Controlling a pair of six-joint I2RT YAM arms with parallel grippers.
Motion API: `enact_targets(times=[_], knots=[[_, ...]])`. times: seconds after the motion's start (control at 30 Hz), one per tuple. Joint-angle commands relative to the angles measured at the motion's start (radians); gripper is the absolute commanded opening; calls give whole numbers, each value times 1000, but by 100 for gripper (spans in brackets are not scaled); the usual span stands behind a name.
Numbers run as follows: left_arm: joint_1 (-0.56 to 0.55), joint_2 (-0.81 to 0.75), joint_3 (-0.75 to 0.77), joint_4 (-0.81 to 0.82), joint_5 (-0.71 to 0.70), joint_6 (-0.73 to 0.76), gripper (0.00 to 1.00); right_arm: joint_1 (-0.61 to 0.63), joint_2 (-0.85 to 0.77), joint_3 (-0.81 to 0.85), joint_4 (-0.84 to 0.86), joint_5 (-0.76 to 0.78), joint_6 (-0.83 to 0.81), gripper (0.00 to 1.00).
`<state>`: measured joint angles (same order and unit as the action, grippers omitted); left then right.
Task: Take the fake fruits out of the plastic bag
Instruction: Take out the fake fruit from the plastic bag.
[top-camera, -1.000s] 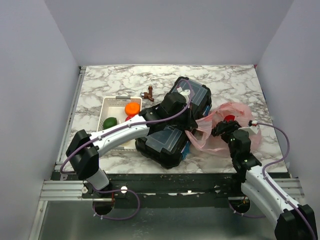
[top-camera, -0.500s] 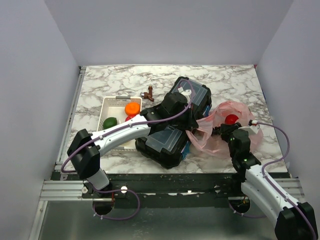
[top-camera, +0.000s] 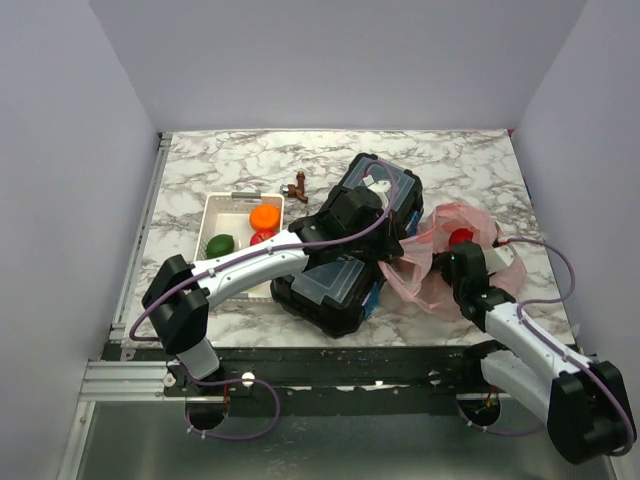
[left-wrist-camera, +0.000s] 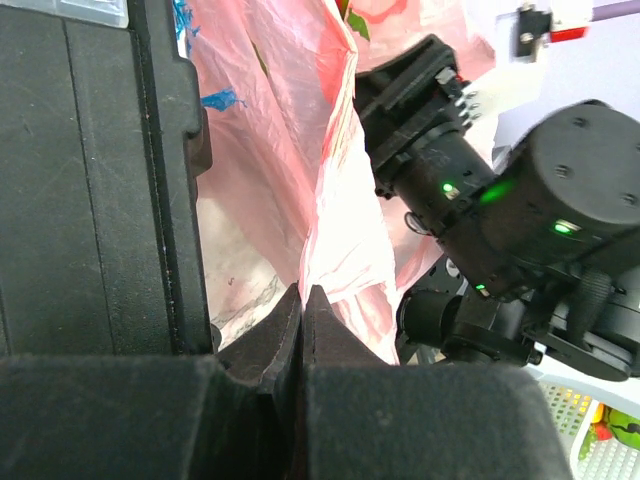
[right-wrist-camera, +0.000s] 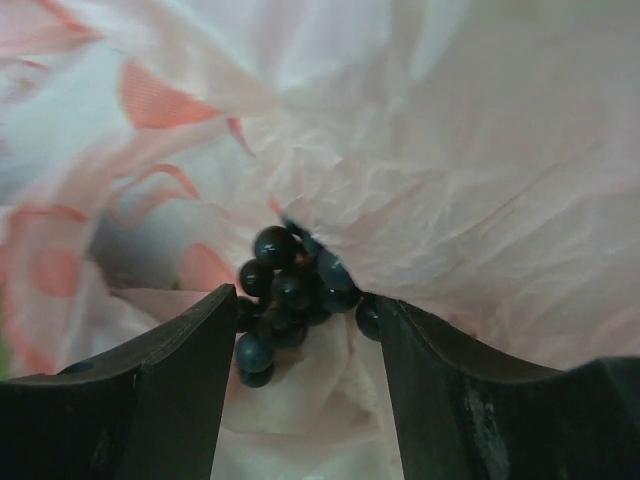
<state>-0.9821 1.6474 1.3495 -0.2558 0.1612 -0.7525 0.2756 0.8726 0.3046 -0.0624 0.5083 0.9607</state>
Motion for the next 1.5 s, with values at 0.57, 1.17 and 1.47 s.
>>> enact_targets(times=[0.57,1.17,1.47], knots=[[-20,65,-16,-206,-43,54,0,-4,459,119,12,75,152,76],[-20,63,0,-216,-44,70,0,-4,157,66,-1,66,41,10],[-21,71,-1,-212,-36,67,0,-4,-117,33,-44,52,-8,1]])
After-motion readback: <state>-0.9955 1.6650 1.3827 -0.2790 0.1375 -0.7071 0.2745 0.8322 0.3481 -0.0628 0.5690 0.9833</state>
